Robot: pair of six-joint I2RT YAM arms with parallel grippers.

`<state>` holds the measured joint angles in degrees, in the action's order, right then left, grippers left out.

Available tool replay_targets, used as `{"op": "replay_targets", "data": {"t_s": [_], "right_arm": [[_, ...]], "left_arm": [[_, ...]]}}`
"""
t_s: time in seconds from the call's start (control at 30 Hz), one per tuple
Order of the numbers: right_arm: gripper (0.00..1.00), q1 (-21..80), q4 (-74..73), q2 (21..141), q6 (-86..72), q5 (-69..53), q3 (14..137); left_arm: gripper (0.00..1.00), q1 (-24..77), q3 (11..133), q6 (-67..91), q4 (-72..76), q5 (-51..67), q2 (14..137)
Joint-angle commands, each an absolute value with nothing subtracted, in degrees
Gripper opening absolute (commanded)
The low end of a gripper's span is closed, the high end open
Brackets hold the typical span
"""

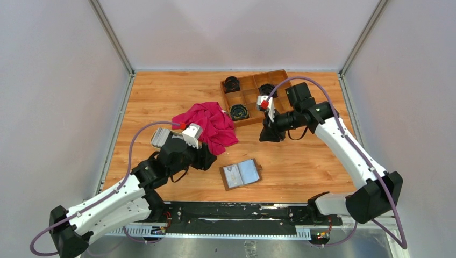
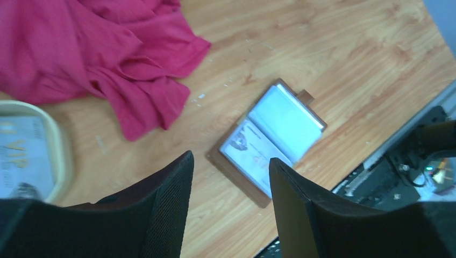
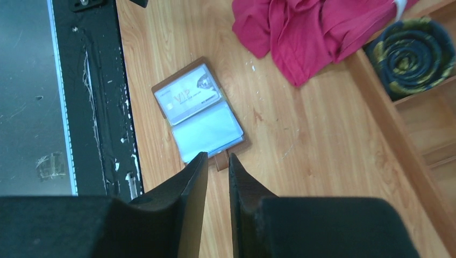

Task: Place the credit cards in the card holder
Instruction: Pick up the credit card from the storage box.

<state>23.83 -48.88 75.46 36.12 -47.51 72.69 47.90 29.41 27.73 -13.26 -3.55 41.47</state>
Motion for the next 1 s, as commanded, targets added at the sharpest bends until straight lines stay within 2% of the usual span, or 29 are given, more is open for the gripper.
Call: {"op": "replay_targets", "data": {"t_s": [0.0, 0.07, 0.13, 0.17, 0.27, 0.4, 0.53, 0.67, 0.7, 0.87, 0.97], "right_arm": [[0.27, 23.3, -48.6, 72.3, 35.8, -48.0, 77.4], [0.33, 23.3, -48.5, 71.8, 34.9, -48.1, 80.0], [0.42, 23.3, -47.9, 71.6, 33.5, -48.4, 81.2], [0.49, 23.3, -47.4, 71.6, 33.2, -49.3, 81.1], [0.56, 23.3, -46.4, 72.4, 33.3, -52.2, 80.0], [0.60, 23.2, -46.2, 73.4, 33.7, -53.1, 77.7], [0.65, 22.5, -44.3, 71.9, 35.0, -54.9, 73.7], [0.73, 20.7, -38.2, 68.8, 33.7, -56.5, 67.2], [0.78, 19.7, -34.5, 66.6, 32.1, -57.4, 63.4], [0.79, 19.4, -31.2, 63.3, 31.4, -58.2, 59.0], [0.82, 19.4, -28.7, 62.0, 31.7, -59.2, 55.7]], "left_arm": [[0.61, 47.5, 35.8, 18.8, -24.2, -9.8, 40.7], [0.62, 47.5, 39.3, 16.1, -27.1, -11.6, 41.1], [0.68, 47.5, 42.6, 13.7, -29.6, -13.6, 41.5], [0.71, 47.5, 44.1, 12.2, -30.7, -14.8, 41.6], [0.84, 47.5, 49.0, 8.5, -33.7, -18.5, 41.7], [0.98, 47.3, 53.2, 3.5, -36.4, -23.7, 42.2], [1.00, 44.9, 54.4, 0.5, -36.1, -24.9, 42.8], [1.00, 36.1, 53.5, 0.9, -34.3, -16.1, 43.5], [1.00, 26.8, 53.5, 2.1, -33.5, -5.7, 43.8], [1.00, 13.4, 54.4, 4.7, -32.9, 7.9, 44.7], [1.00, 8.9, 54.8, 4.9, -33.1, 10.3, 45.9]]}}
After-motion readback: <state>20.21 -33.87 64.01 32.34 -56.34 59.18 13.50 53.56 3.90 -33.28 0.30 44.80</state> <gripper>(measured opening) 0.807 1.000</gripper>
